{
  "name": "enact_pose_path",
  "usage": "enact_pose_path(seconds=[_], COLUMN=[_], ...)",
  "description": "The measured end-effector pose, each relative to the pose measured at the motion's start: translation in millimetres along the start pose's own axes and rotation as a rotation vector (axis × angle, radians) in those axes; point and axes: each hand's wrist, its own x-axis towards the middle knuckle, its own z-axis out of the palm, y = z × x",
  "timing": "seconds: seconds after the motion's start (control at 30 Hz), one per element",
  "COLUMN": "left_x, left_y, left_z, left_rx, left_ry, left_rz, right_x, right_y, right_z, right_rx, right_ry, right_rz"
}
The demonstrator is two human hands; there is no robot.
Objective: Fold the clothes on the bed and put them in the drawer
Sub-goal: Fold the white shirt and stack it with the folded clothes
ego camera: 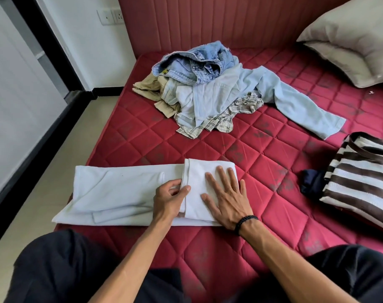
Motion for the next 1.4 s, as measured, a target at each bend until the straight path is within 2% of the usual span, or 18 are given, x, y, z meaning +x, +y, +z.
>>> enact_pose_path(seconds=[0.2, 0.37, 0.53, 0.63, 0.8, 0.87, 1.0, 1.07, 1.13, 1.2, 1.23, 1.3, 1.4], left_x=[-7.5, -20.7, -28.0, -31.6, -47.8, -43.2, -41.8, -41.1, -34.7, -23.1, -18.1, -12.7, -9.0], left_y=[-1.7, 10.4, 24.4, 36.3, 41.6, 37.7, 39.1, 49.2, 54.6, 44.6, 33.3, 7.5, -24.5], left_z=[3.2, 0.3, -4.9, -5.6, -2.3, -1.4, 6.9, 17.6, 29.0, 43.3, 49.6, 56.2, 55.7], left_rx=[0.054, 0.234, 0.367, 0.497, 0.774, 0.864, 1.041, 1.212, 1.217, 1.127, 1.075, 1.024, 1.039], left_ry=[0.041, 0.015, -0.004, -0.055, -0.044, -0.071, -0.145, -0.081, -0.030, -0.083, -0.105, -0.101, 0.007], left_rz=[-0.055, -0.058, -0.058, 0.008, 0.287, 0.276, 0.150, 0.205, 0.394, 0.579, 0.602, 0.522, 0.543], right_x=[-3.0, -0.4, -2.3, -2.2, -4.4, -4.0, -1.5, -1.4, -1.1, 0.5, 1.6, 2.6, 0.7], right_y=[3.7, 12.0, 18.3, 19.7, 20.2, 20.7, 21.9, 21.9, 22.4, 23.5, 23.9, 24.5, 25.5], right_z=[0.4, -7.2, -9.9, -11.1, -9.2, -8.3, -4.6, -3.2, -2.3, -2.9, -3.2, -2.4, 2.2], right_rx=[-0.041, -0.086, -0.102, -0.101, -0.081, -0.080, -0.060, -0.054, -0.059, -0.079, -0.083, -0.073, -0.047], right_ry=[-0.049, -0.081, -0.089, -0.086, -0.082, -0.065, -0.041, -0.052, -0.057, -0.067, -0.068, -0.063, -0.028], right_rz=[-0.042, -0.189, -0.246, -0.266, -0.283, -0.267, -0.202, -0.192, -0.199, -0.208, -0.209, -0.198, -0.168])
